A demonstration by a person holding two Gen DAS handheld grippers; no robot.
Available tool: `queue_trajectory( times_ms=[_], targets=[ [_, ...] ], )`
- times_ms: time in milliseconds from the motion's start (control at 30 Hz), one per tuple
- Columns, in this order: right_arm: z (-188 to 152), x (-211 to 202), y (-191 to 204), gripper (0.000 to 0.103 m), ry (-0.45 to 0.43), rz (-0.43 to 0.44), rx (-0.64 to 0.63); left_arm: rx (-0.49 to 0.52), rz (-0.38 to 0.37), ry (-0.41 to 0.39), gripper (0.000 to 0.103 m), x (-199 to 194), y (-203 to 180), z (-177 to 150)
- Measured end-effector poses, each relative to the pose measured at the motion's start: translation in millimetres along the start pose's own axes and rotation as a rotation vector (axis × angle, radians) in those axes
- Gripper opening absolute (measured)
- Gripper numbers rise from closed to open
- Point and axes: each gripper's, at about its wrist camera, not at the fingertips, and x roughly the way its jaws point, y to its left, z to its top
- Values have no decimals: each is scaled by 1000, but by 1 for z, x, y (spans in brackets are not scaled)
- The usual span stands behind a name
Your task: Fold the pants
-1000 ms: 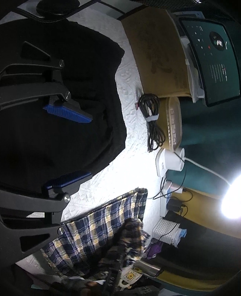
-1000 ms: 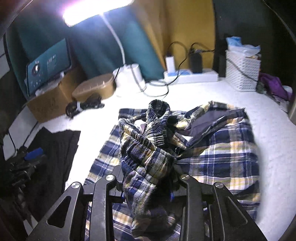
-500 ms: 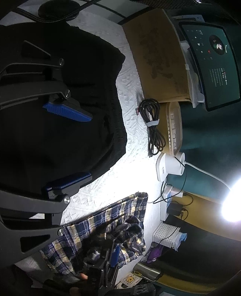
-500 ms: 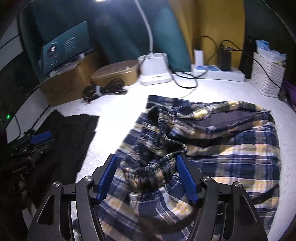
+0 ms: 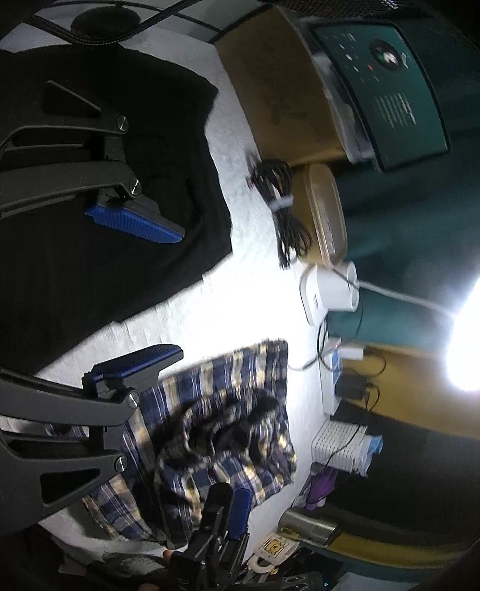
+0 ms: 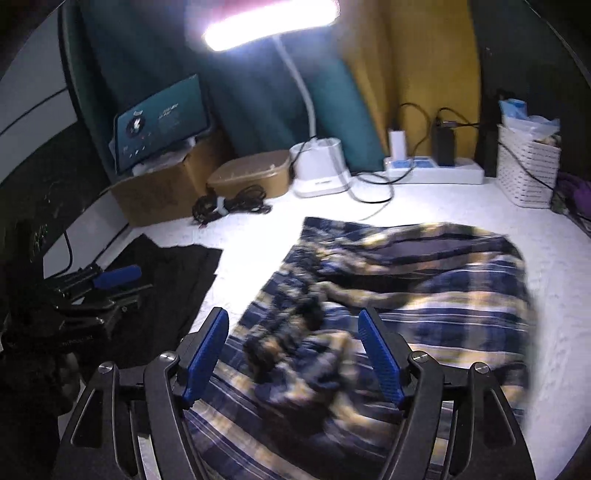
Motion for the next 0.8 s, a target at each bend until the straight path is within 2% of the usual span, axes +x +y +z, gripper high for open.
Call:
queue_trajectory(
  times_ms=[167, 333, 533, 600, 700, 733, 800],
  targets=[
    [-8, -20, -38, 74, -23, -42, 50, 37, -36, -8, 57, 7, -35, 13],
    [-21, -37, -80, 74, -29, -89, 111, 5, -81, 7, 57, 26, -66, 22],
    [-41, -50, -119, 74, -32, -119, 178, -21, -247, 9, 57, 38, -97, 33],
    [-45, -51, -123, 74, -32, -119, 182, 0, -250, 17, 57, 45, -106, 34],
    [-51, -54, -123, 74, -30, -115, 170, 24, -241, 68, 56, 61, -115, 33],
    [-52, -54, -122, 74, -27, -112, 165, 30, -242, 78, 53, 64, -116, 31],
    [-55, -53, -118, 72, -17, -114, 153, 50, -236, 107, 28, 68, -117, 27]
  ],
)
